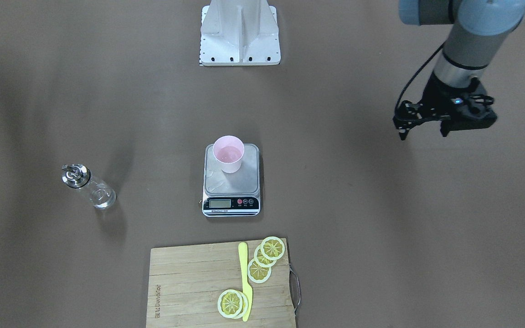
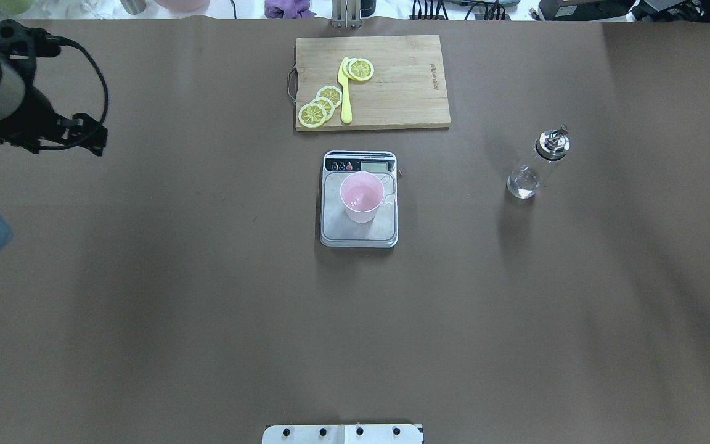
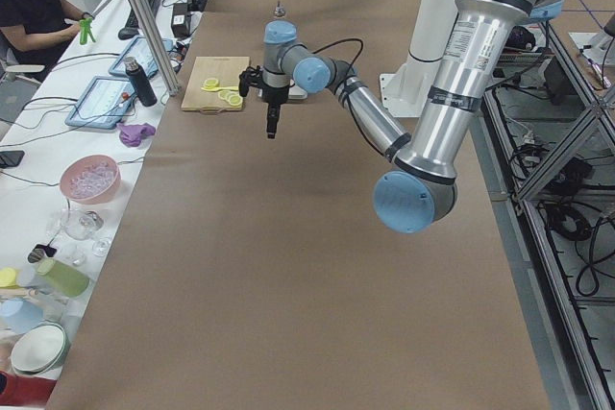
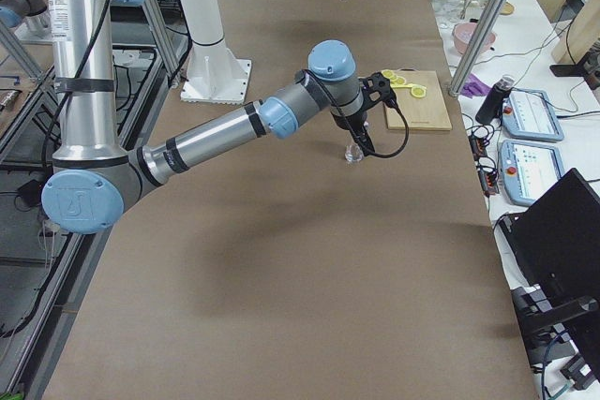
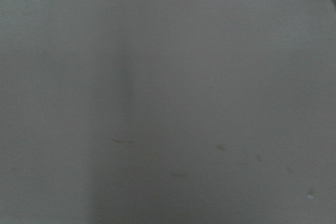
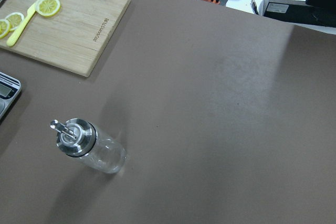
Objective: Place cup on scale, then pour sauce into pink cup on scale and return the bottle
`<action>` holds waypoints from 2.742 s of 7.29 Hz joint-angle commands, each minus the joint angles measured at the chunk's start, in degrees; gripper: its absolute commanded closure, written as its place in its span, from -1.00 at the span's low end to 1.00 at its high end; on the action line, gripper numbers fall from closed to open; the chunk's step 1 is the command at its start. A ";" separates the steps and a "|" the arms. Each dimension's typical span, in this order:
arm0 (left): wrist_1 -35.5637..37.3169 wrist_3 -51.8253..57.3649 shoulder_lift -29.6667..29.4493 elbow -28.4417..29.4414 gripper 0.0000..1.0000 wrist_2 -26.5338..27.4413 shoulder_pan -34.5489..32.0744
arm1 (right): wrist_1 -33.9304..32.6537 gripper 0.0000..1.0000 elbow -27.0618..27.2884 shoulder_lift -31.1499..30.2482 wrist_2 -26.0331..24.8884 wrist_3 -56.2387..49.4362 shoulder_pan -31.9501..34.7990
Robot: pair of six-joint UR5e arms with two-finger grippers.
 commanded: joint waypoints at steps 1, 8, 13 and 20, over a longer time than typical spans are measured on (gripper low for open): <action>-0.54 21.75 3.01 4.10 -0.96 -2.88 -13.59 | 13.87 -0.99 -0.08 -1.91 -8.41 15.18 -9.22; -16.80 32.93 11.79 14.59 -0.96 -11.23 -22.45 | 38.45 -0.99 -10.40 -4.37 -41.37 25.77 -35.24; -15.92 32.93 11.80 16.35 -0.96 -11.06 -22.27 | 41.50 -0.95 -13.34 -3.32 -55.61 24.55 -42.10; -15.92 32.84 11.27 16.96 -0.96 -11.06 -22.18 | 41.77 -0.88 -21.61 4.33 -61.00 17.54 -43.26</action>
